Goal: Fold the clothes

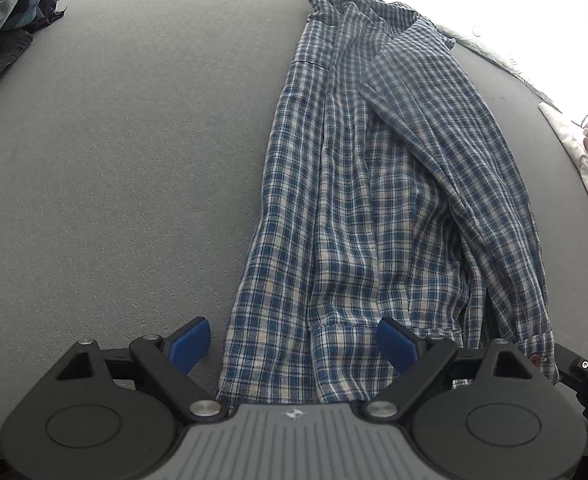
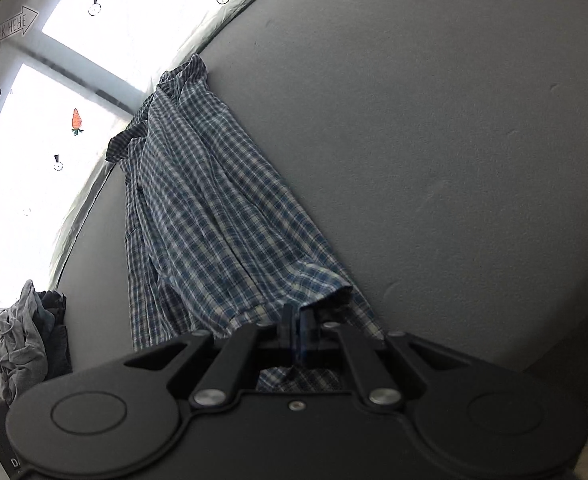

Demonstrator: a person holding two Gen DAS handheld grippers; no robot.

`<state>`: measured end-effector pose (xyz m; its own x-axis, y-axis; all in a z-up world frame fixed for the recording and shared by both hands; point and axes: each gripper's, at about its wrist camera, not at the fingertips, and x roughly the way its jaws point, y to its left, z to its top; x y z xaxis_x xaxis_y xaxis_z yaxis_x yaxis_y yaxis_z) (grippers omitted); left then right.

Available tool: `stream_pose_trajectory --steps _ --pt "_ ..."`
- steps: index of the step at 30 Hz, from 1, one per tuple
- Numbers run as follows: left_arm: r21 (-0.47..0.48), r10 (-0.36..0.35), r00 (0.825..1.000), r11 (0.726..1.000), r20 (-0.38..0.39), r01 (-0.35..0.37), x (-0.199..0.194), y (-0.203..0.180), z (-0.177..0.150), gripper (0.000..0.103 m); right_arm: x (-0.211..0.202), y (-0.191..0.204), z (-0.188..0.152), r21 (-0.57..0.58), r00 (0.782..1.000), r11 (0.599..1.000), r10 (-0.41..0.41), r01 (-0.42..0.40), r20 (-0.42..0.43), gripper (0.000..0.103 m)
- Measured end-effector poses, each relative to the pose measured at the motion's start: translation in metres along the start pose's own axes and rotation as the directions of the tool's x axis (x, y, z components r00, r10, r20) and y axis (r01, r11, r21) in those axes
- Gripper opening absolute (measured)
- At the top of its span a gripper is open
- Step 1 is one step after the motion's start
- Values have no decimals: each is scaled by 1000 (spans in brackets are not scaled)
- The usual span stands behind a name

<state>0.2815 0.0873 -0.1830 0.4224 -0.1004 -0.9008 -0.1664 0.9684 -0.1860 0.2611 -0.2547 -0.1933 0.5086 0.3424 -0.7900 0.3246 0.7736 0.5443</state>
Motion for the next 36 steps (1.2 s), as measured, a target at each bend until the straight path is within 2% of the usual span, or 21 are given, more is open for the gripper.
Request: stream_pose_trajectory --steps 4,6,9,13,17,22,24,26,28,30,33,35,36 --pt "9 -2 1000 1000 -10 2 2 1 0 91 8 1 -4 -32 998 998 -59 58 -35 3" --pt "-3 -6 1000 1000 -14 6 0 3 3 91 4 2 -1 -20 997 997 -72 71 -30 9" --pt "-25 -9 1000 1000 -9 8 -3 6 10 91 -5 6 8 -16 995 996 -93 93 27 11" --pt "-37 1 1000 999 28 0 -9 9 21 91 -9 20 20 -70 991 992 -96 103 91 21" --pt "-39 1 998 999 61 2 -15 6 31 91 -11 37 32 -139 985 984 -89 111 151 22" --pt "-33 8 996 999 89 -5 -21 5 41 91 -6 58 39 -248 984 966 -32 76 178 21" --pt "-33 -18 994 999 106 22 -24 4 44 90 -3 70 35 -336 984 941 27 35 177 20" --pt "-28 -55 990 998 130 59 -28 3 47 88 4 85 31 -433 981 901 63 22 181 12" --pt "-11 -89 983 996 158 92 -31 -1 54 79 9 98 27 -515 977 857 98 13 187 11" --pt "15 -123 976 992 180 123 -32 -6 61 60 16 111 26 -580 973 815 131 4 192 9" --pt "53 -178 965 984 191 171 -27 -19 77 39 30 126 34 -620 975 785 141 -4 172 7" --pt "78 -206 959 978 192 195 -23 -28 88 33 42 135 43 -629 978 777 141 -15 152 7" --pt "89 -217 957 975 192 203 -18 -32 95 33 49 138 49 -633 980 774 139 -18 143 7"
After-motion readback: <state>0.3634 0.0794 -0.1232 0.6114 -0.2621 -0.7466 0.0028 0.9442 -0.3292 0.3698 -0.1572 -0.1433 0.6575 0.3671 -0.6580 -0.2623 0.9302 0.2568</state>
